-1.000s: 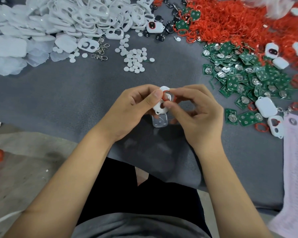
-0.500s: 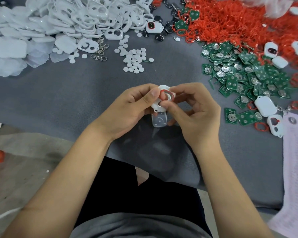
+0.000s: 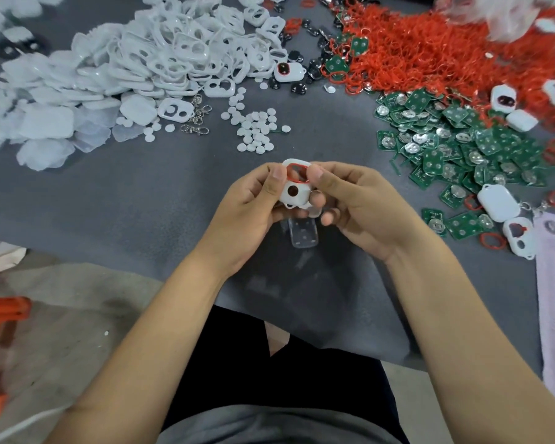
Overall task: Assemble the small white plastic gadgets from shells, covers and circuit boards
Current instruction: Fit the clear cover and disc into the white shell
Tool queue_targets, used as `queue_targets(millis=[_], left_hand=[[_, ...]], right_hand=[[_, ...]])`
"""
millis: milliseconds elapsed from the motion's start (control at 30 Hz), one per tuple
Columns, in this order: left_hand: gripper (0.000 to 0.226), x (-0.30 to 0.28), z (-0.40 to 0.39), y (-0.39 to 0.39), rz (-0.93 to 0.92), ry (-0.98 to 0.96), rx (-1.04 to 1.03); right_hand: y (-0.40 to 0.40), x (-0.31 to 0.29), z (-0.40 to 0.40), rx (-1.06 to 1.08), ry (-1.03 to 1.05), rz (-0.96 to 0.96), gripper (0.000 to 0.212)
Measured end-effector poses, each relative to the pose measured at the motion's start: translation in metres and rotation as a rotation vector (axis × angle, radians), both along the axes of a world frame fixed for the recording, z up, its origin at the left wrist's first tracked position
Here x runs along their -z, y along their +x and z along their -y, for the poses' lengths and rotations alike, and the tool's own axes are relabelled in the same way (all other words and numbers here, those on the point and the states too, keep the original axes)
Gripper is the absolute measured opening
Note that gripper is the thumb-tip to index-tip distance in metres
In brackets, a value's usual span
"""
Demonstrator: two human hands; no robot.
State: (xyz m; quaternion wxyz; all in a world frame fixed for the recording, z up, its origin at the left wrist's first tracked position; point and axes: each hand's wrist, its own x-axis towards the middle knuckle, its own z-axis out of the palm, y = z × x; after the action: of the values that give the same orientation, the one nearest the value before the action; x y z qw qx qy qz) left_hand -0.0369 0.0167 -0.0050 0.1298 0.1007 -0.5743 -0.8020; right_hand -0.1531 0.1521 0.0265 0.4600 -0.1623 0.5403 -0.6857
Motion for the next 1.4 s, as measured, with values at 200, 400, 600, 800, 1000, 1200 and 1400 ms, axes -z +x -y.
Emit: queue_targets(millis=[200,400,600,800,1000,1200,1400], left_hand=[[0.036,-0.004,-0.004,-0.002,-0.023,0.005,-0.028],[0.035,-0.011,-0.004,-0.003,0.025,-0.057,-0.032],[0.040,-0.013,0.001,-0.005,-0.024,-0.655,-0.195],[0.029,-0.004,0.002,-0.002,-0.167,-0.985,-0.355],[0.027,-0.002,0.000,0.001,-0.145,-0.991,-0.415],[0.024,-0.004,-0.002,0.003,-0.124,-0.977,-0.423],[0.017,-0.006,-0.003,0.003,-0.148,-0.996,-0.444]], right_hand=[[-0.011,-0.010,-0.002,-0.085,0.044,0.138,0.024],[-0.013,-0.011,0.002,-0.096,0.037,0.332,0.023],[-0.016,-0.004,-0.001,-0.080,0.016,0.320,0.019],[-0.012,0.001,-0.004,-0.101,0.014,0.199,0.018],[-0.011,0.006,-0.005,-0.085,-0.001,0.076,0.016],[-0.011,0.009,-0.005,-0.063,0.014,-0.035,0.020],[-0.013,0.011,-0.006,-0.072,-0.032,0.023,0.026]])
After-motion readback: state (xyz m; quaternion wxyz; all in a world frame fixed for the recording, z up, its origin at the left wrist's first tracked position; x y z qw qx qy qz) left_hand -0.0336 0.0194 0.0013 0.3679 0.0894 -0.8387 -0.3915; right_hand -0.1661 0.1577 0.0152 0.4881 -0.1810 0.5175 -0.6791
